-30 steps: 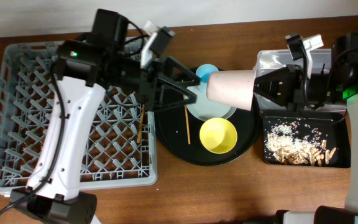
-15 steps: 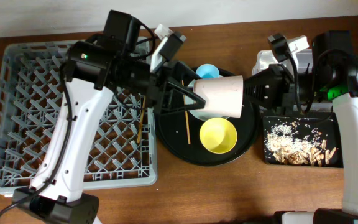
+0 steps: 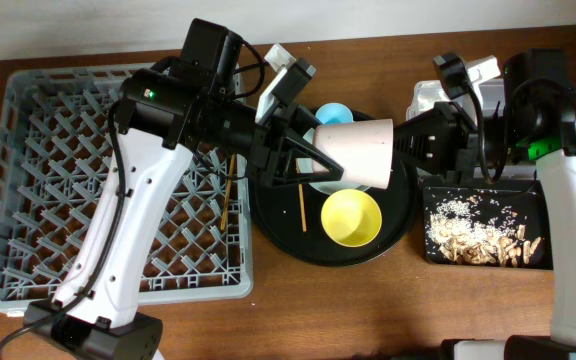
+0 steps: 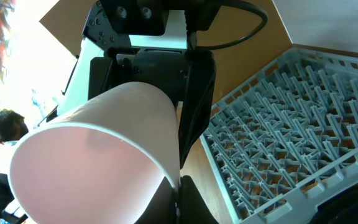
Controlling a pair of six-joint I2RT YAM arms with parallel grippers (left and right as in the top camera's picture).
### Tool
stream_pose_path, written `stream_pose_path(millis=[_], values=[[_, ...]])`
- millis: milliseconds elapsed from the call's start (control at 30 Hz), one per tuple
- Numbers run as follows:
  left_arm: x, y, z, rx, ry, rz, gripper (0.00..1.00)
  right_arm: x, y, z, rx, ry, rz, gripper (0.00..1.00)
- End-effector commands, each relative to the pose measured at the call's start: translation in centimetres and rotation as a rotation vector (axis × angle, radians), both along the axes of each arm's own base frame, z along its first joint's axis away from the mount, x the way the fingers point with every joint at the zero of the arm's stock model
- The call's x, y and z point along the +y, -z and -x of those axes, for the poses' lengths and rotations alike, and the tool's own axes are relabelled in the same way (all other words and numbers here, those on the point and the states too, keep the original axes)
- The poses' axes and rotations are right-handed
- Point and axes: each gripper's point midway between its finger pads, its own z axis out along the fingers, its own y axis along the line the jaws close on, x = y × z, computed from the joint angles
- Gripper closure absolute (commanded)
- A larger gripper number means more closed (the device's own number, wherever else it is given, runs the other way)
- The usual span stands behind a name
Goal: Sort waste into correct bins and load items into the dishwasher rack
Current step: 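Grasp the pink cup with the left gripper from the right gripper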
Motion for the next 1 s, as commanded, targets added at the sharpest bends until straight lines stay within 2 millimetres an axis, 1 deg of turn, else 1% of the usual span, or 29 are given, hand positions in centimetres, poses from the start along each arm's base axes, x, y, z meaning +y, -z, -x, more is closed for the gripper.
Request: stream_pose_path(millis=[0, 167, 233, 267, 333, 400, 433, 533, 600, 633, 667, 733, 900, 967], values=[[-0.3, -0.1, 0.2, -0.004, 0.022, 0.024, 0.4, 0.2, 0.1, 0.0, 0.004, -0.008, -0.005, 0.96], [-0.3, -0.5, 0.3, -0.009, 0.033, 0.048, 0.41, 0.2, 0.2, 0.1, 0.01, -0.008, 0.0, 0.95], [-0.3, -0.8, 0.4, -0.006, 0.04, 0.062, 0.41, 0.4, 0.6, 0.1, 0.014, -0.012, 0.023, 0.85], [-0.3, -0.8, 0.4, -0.006, 0.04, 0.062, 0.41, 0.6, 0.8, 0.2, 0.015, -0.017, 0.038, 0.82], [-0.3, -0.8, 0.4, -0.006, 0.04, 0.062, 0.48, 1.0, 1.0, 0.4, 0.015, -0.032, 0.046, 0.82], [-0.3, -0.8, 0.4, -0.006, 0.04, 0.062, 0.6, 1.1, 1.0, 0.5, 0.015, -0.036, 0.046, 0.78], [-0.3, -0.8, 0.4, -0.006, 0.04, 0.062, 0.65, 1.1, 1.0, 0.5, 0.015, -0.035, 0.046, 0.68], [-0.2, -0.8, 0.3, -0.006, 0.039, 0.062, 0.67, 1.1, 1.0, 0.5, 0.014, -0.034, 0.046, 0.45], [-0.1, -0.8, 0.1, -0.006, 0.031, 0.062, 0.68, 1.1, 1.0, 0.5, 0.014, -0.034, 0.046, 0.36], [0.3, -0.8, -0.3, -0.006, 0.017, 0.062, 0.72, 0.9, 0.9, 0.4, 0.016, -0.028, 0.045, 0.28], [0.5, -0.8, -0.6, -0.006, 0.007, 0.062, 0.73, 0.8, 0.9, 0.3, 0.018, -0.022, 0.044, 0.26], [0.9, -0.8, -1.1, -0.006, -0.01, 0.061, 0.73, 0.4, 0.8, 0.1, 0.018, -0.01, 0.037, 0.24], [2.4, -0.6, -2.8, -0.012, -0.075, 0.051, 0.73, -1.2, -0.2, -0.6, 0.04, 0.04, -0.022, 0.16], [3.3, -0.1, -4.0, -0.021, -0.124, 0.025, 0.73, -1.9, -0.4, -0.9, 0.037, 0.065, -0.032, 0.13]])
